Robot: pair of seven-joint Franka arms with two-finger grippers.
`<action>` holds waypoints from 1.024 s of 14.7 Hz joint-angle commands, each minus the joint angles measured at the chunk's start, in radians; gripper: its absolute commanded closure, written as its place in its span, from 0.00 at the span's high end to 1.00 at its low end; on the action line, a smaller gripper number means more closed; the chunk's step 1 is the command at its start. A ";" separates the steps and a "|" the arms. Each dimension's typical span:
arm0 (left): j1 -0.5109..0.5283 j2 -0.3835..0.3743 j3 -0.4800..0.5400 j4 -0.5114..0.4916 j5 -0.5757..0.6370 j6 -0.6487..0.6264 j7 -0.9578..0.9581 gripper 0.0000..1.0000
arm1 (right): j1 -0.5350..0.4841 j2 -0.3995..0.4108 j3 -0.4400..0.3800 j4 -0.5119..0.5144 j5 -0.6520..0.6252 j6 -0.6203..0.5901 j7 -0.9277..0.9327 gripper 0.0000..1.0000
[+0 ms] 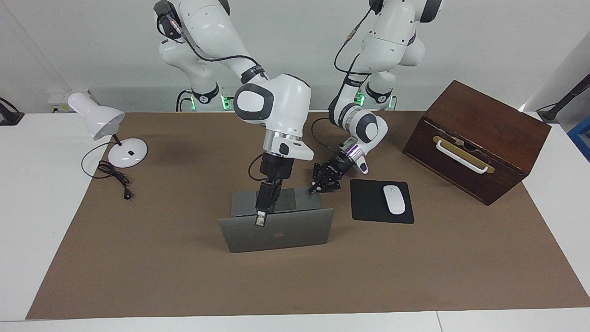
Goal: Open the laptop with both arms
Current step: 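Push the lid farther open with the right gripper toward the hinge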
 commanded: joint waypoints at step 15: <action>0.004 0.091 0.002 0.019 -0.048 0.022 0.053 0.00 | -0.015 -0.067 0.011 0.035 0.244 -0.199 -0.011 1.00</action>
